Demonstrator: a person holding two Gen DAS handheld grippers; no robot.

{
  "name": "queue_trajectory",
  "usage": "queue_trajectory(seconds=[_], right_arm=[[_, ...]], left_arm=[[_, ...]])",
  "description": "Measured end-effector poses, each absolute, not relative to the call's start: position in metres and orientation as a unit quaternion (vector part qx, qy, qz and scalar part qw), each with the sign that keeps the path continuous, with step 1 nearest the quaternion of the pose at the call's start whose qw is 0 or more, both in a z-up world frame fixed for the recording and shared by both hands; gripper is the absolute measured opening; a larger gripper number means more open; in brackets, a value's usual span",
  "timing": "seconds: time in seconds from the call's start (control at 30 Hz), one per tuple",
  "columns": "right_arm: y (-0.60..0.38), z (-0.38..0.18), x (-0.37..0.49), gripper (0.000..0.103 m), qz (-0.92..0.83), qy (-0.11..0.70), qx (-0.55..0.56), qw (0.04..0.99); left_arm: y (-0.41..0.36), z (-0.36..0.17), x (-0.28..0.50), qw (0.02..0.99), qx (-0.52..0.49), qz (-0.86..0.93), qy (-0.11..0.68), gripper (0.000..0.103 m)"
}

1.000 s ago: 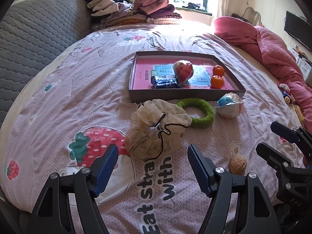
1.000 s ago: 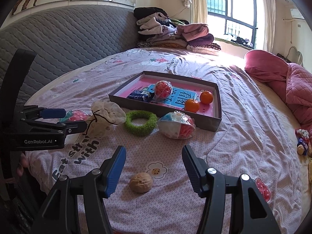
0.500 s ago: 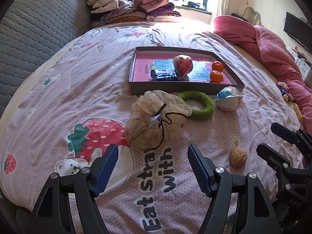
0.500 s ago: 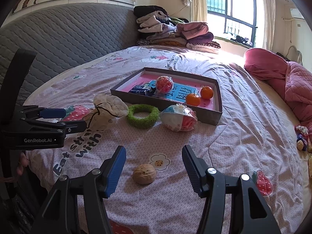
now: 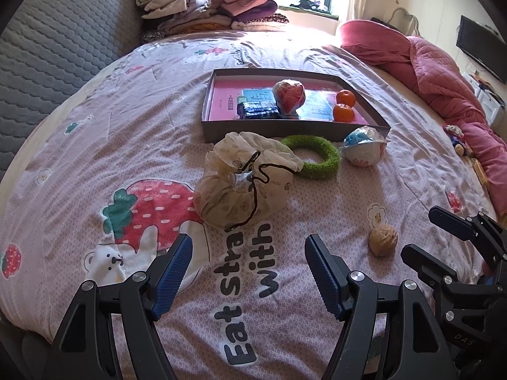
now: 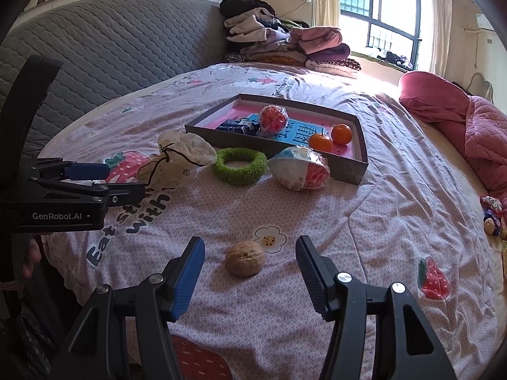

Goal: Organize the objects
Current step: 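Move the left tool to the mesh bag while the right tool approaches the walnut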

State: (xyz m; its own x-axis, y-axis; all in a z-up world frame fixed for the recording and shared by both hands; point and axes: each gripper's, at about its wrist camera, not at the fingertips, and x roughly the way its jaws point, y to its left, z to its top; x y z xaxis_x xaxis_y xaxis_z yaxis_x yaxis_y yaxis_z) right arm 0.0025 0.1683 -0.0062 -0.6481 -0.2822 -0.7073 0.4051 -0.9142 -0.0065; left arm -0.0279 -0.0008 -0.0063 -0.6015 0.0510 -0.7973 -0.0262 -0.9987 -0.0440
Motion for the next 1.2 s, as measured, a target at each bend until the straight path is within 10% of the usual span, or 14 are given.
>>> queue_trajectory(seconds=[1.2], right_arm=[[0.163,-0.026,0.000,0.059,-0.894,0.081,0.402,0.184]], left_arm=[[-0.006,-0.025,-0.034,0.028,-0.455,0.889,-0.031,0.075]])
